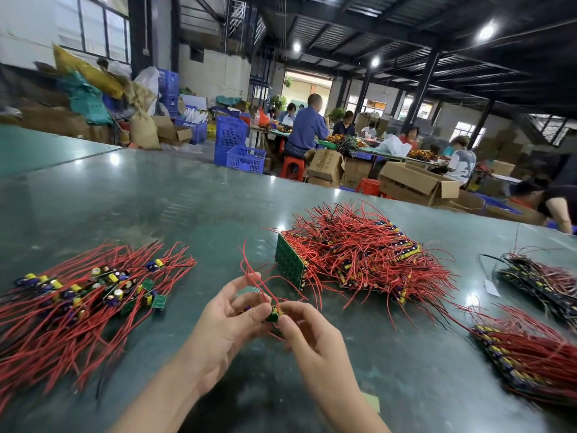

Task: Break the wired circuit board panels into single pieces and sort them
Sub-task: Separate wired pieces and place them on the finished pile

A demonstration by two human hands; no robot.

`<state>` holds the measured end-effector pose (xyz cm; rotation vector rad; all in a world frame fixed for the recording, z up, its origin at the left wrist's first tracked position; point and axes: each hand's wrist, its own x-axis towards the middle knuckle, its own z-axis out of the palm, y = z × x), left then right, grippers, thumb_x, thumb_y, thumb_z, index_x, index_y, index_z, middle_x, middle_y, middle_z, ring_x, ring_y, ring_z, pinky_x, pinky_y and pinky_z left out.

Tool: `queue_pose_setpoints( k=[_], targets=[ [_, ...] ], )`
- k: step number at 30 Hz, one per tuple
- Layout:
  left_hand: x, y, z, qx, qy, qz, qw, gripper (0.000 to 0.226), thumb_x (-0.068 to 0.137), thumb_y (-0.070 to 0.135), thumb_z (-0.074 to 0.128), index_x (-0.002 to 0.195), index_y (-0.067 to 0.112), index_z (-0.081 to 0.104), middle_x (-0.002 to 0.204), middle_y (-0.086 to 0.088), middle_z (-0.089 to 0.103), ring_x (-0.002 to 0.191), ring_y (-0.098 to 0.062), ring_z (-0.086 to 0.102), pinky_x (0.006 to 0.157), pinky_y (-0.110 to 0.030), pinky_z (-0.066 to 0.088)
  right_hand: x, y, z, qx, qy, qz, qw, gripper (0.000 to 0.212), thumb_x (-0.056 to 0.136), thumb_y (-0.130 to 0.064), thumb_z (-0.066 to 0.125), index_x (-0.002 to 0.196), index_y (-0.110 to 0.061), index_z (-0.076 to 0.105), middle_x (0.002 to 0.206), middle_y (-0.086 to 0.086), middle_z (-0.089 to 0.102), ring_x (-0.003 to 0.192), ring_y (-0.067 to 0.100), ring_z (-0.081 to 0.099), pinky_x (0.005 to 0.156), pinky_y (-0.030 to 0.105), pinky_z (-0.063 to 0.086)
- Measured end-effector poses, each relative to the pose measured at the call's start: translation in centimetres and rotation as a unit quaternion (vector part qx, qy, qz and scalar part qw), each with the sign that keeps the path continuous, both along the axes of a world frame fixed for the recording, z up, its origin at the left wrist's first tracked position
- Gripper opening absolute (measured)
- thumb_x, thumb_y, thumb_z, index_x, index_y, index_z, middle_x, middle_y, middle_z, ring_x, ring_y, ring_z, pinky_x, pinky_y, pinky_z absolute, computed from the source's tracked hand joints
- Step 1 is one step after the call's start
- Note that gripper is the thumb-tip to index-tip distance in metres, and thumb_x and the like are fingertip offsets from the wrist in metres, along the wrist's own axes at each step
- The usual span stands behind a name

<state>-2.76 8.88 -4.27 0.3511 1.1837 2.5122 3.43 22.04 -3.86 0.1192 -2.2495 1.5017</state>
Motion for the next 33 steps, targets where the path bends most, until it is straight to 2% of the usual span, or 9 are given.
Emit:
queue_pose_setpoints(
  k=[6, 12, 17, 21, 23, 25, 28, 31, 33],
  targets=[
    [0.2, 0.0, 0.0, 0.005, 0.014, -0.025, 1.0, 0.055, 0.063, -0.005, 0.067, 0.116, 0.007, 0.058, 0.08, -0.009, 0.065, 0.07, -0.015, 0.066, 0.061, -0.026, 0.057, 0.2, 0.1, 0.7, 0.007, 0.069, -0.01, 0.998, 0.018, 0.074, -0.022, 0.069, 0.084, -0.037, 0.069, 0.089, -0.012, 0.063, 0.078, 0.004, 0.061, 0.07, 0.013, 0.044],
    [0.5, 0.2, -0.1, -0.033, 0.071, -0.023, 0.997, 0.063, 0.056, -0.002, 0.073, 0.117, 0.008, 0.056, 0.079, -0.007, 0.066, 0.074, -0.013, 0.065, 0.067, -0.022, 0.055, 0.4, 0.2, 0.9, -0.035, 0.059, 0.019, 0.997, 0.015, 0.07, -0.019, 0.075, 0.069, -0.031, 0.068, 0.08, -0.004, 0.063, 0.074, 0.002, 0.059, 0.071, 0.012, 0.044],
    [0.6, 0.6, -0.1, -0.027, 0.101, 0.02, 0.994, 0.061, 0.053, 0.002, 0.076, 0.111, 0.008, 0.059, 0.075, -0.007, 0.063, 0.072, -0.012, 0.062, 0.068, -0.021, 0.054, 0.3, 0.3, 0.6, -0.041, 0.083, -0.065, 0.994, 0.016, 0.069, -0.028, 0.072, 0.064, -0.027, 0.057, 0.075, -0.012, 0.058, 0.079, 0.011, 0.055, 0.076, 0.018, 0.041],
    [0.3, 0.3, -0.2, -0.102, 0.198, 0.161, 0.961, 0.053, 0.057, 0.007, 0.082, 0.104, 0.02, 0.062, 0.076, -0.001, 0.064, 0.077, -0.011, 0.062, 0.075, -0.019, 0.052, -0.1, 0.4, 0.4, -0.246, 0.025, -0.092, 0.964, 0.021, 0.08, -0.002, 0.071, 0.075, -0.019, 0.059, 0.07, -0.003, 0.059, 0.062, 0.005, 0.055, 0.064, 0.013, 0.044],
    [0.7, 0.7, -0.4, -0.151, 0.27, 0.206, 0.928, 0.049, 0.065, 0.008, 0.083, 0.103, 0.031, 0.062, 0.081, -0.002, 0.064, 0.079, -0.011, 0.063, 0.078, -0.021, 0.053, -0.4, 0.1, 0.5, -0.325, -0.046, -0.048, 0.943, 0.015, 0.079, -0.008, 0.068, 0.09, -0.012, 0.058, 0.068, 0.002, 0.059, 0.054, 0.008, 0.052, 0.058, 0.019, 0.044],
    [1.4, 1.2, -0.7, -0.16, 0.312, 0.216, 0.911, 0.049, 0.068, 0.009, 0.075, 0.104, 0.039, 0.061, 0.085, 0.003, 0.063, 0.08, -0.01, 0.065, 0.078, -0.021, 0.054, -0.7, -0.4, 0.4, -0.372, -0.105, -0.001, 0.922, 0.031, 0.074, -0.02, 0.066, 0.1, -0.006, 0.059, 0.066, 0.004, 0.062, 0.048, 0.009, 0.047, 0.053, 0.02, 0.039],
    [1.8, 1.7, -1.0, -0.17, 0.361, 0.239, 0.885, 0.058, 0.07, 0.016, 0.076, 0.113, 0.047, 0.055, 0.097, 0.009, 0.061, 0.088, -0.014, 0.065, 0.08, -0.021, 0.054, -0.6, -0.7, 0.1, -0.41, -0.123, 0.044, 0.903, 0.036, 0.068, -0.028, 0.068, 0.094, -0.004, 0.073, 0.08, 0.009, 0.068, 0.055, 0.01, 0.045, 0.056, 0.021, 0.035],
    [1.9, 2.1, -1.0, -0.131, 0.328, 0.245, 0.903, 0.081, 0.066, 0.002, 0.075, 0.125, 0.049, 0.046, 0.115, 0.011, 0.053, 0.088, -0.018, 0.065, 0.08, -0.023, 0.054, -0.5, 0.0, 0.3, -0.457, -0.096, 0.084, 0.881, 0.018, 0.067, -0.015, 0.067, 0.082, -0.006, 0.075, 0.078, 0.01, 0.071, 0.051, 0.01, 0.054, 0.056, 0.023, 0.047],
    [1.9, 2.4, -1.1, -0.105, 0.293, 0.25, 0.917, 0.096, 0.064, -0.007, 0.074, 0.132, 0.05, 0.037, 0.121, 0.016, 0.049, 0.089, -0.015, 0.066, 0.079, -0.023, 0.055, -0.4, 0.3, 0.4, -0.438, -0.079, 0.087, 0.891, 0.011, 0.07, -0.007, 0.065, 0.08, -0.005, 0.07, 0.07, 0.009, 0.069, 0.058, 0.017, 0.064, 0.06, 0.026, 0.054]
  ],
)
